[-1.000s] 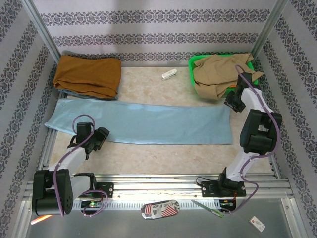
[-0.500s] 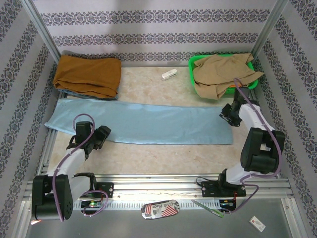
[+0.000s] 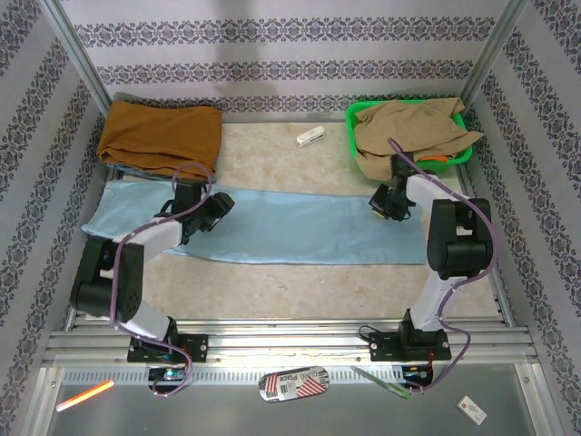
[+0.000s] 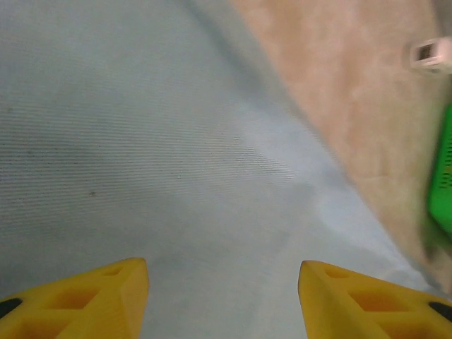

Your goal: Fold and stack the trousers

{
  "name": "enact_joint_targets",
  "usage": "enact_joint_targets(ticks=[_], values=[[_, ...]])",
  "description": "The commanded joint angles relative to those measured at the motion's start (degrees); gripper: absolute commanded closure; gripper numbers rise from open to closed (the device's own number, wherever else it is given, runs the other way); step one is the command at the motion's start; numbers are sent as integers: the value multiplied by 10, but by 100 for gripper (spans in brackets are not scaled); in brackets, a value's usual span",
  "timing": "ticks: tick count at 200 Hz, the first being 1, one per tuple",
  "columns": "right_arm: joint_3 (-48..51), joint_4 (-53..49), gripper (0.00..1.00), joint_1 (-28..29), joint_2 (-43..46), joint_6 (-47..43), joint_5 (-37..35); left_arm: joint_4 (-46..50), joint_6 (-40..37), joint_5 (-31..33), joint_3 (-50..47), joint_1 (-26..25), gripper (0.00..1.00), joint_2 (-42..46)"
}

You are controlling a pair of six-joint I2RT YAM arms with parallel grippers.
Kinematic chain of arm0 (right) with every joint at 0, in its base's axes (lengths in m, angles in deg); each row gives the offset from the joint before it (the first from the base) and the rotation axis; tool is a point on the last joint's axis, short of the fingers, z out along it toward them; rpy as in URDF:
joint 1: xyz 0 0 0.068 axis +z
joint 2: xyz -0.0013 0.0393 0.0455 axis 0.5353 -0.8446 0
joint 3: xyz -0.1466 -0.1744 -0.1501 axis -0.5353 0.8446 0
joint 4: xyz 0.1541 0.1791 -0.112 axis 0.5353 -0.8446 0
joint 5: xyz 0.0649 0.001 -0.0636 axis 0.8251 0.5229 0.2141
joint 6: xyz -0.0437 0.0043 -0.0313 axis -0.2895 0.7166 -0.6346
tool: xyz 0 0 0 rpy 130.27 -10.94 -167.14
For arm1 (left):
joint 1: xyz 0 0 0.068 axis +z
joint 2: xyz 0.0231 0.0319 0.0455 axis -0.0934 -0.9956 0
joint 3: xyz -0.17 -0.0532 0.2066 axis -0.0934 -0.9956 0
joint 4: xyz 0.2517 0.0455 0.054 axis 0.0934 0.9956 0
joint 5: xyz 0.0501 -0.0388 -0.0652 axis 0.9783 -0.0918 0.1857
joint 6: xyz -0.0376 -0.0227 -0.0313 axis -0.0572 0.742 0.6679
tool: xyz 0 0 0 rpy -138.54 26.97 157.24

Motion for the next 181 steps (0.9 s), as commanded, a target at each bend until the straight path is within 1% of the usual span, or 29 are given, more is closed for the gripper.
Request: enact_joint_targets(ticks=[1,32,42,54,66,88,107,116,122,139,147,158,169,181], values=[[11,-13,100,-21,-2,-6,-20,-36,-11,-4,32,-2,42,-50],[11,-30,99,-50,-14,-12,-38,-47,-14,13,35,5,43,-97],[15,-29,98,-58,-6,-11,-46,-56,-13,12,27,12,43,-98],[10,-40,94,-70,-2,-14,-37,-60,-12,18,19,21,42,-92],[10,-45,92,-80,-4,-13,-38,-56,-13,18,15,25,42,-87],[17,-42,90,-106,-11,-10,-13,-48,-14,10,7,27,42,-79],[30,-35,89,-121,5,-6,-11,-31,-22,26,-20,36,42,-53],[35,-32,87,-127,14,-4,-4,-27,-22,33,-40,49,41,-38],[36,-33,85,-131,17,-3,1,-28,-20,29,-54,61,41,-28],[39,-33,84,-132,29,-2,18,-25,-16,10,-79,99,42,-4],[43,-29,84,-131,39,1,29,-20,-20,-1,-80,108,42,8],[48,-28,83,-129,57,3,42,18,-32,2,-66,109,42,27],[55,-26,80,-124,82,4,46,32,-34,-7,-57,104,42,46],[60,-29,78,-119,109,0,47,46,-32,-11,-43,84,41,66]])
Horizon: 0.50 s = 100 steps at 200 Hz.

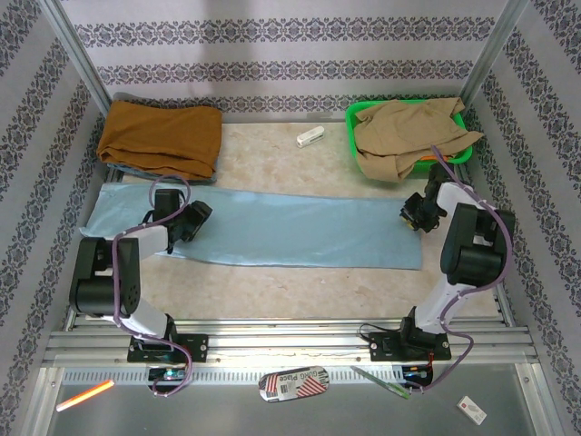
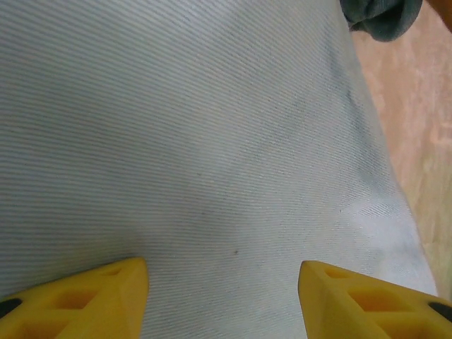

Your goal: Fold and stack the trousers

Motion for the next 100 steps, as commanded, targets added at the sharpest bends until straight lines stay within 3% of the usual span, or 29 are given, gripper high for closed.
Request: enact_joint_targets(ticks=[1,28,57,77,100], values=[[11,-7,77,8,65,1,17,64,-21,-3,23,-24,41,42],[31,-10,71,20,122,-6,16,106,-28,40,81,-139,40,49],[56,-10,69,33,155,-12,16,79,-6,57,142,-271,40,-30],[72,-6,68,35,169,-13,20,36,19,49,155,-305,40,-93],[86,5,63,36,173,-22,40,19,21,61,145,-306,41,-128]])
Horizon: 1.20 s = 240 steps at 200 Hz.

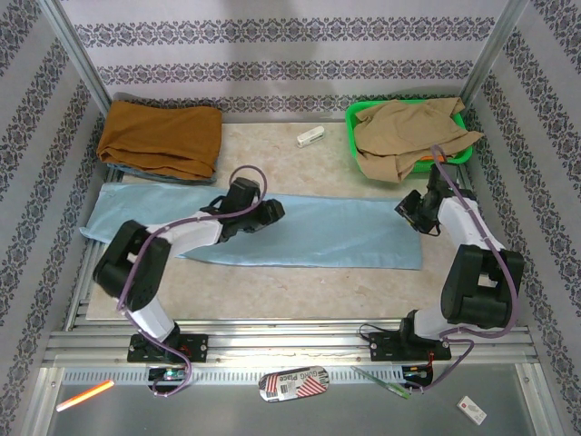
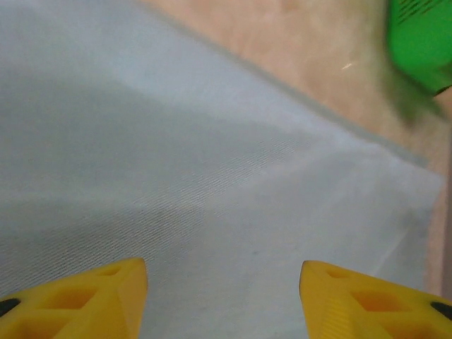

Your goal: Fold and stack the trousers

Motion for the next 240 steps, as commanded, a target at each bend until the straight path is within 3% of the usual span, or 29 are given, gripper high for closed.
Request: enact_joint_targets(ticks=[1,61,118,140,240], values=[[19,8,62,4,13,-19,26,-15,15,29,-16,4,41,-34],[-27,-29,47,75,-23,-87,7,8,-20,93,-79,43,42,-5],[-59,-76,43,112,-68,-122,-69,26,-60,70,-116,133,42,27],[-70,-92,30,111,-87,-126,-112,23,-69,61,-122,150,42,38],[-95,-78,32,129,-209,-108,16,-9,-53,11,-114,152,42,16]])
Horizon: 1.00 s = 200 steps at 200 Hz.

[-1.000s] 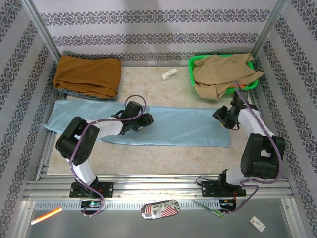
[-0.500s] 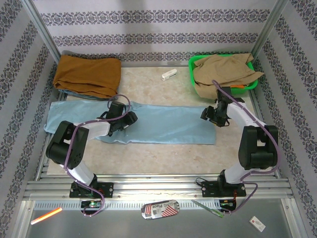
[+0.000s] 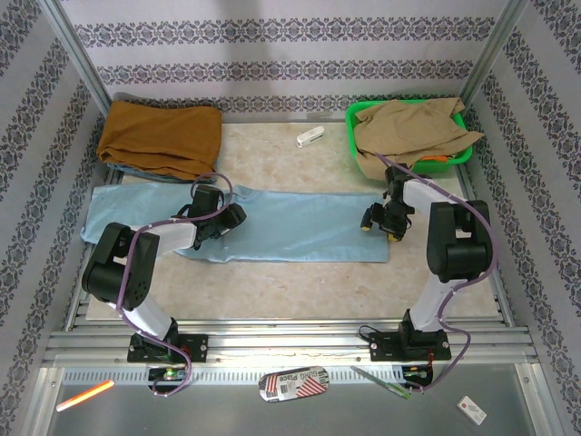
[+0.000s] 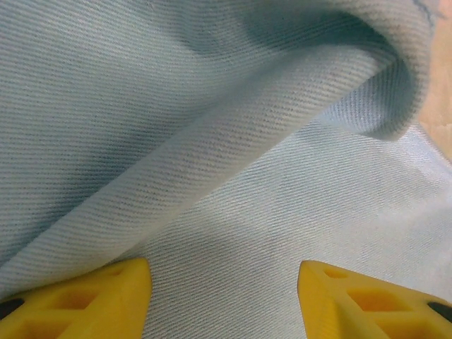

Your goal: Fold and stack the trousers

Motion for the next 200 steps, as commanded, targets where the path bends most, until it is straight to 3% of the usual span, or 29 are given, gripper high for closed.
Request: enact_joint_targets(ticks=[1,28,62,80,106,141,200], values=[[-6,13,32,5,-11,12,53,25,-1,-13,-8,7,42,-17],[-11,12,46,15,-30,12,64,40,-6,-14,-5,7,42,-3],[14,39,84,18,-2,22,92,52,-11,-15,-2,7,42,10],[28,49,100,11,33,34,87,54,-13,-20,-4,7,42,12],[56,80,100,-33,101,63,129,34,-1,-33,-18,-4,42,6],[57,69,100,-79,168,73,150,1,37,-48,-14,-63,42,-13],[51,18,100,-102,299,92,130,-42,105,39,30,-202,42,-71]])
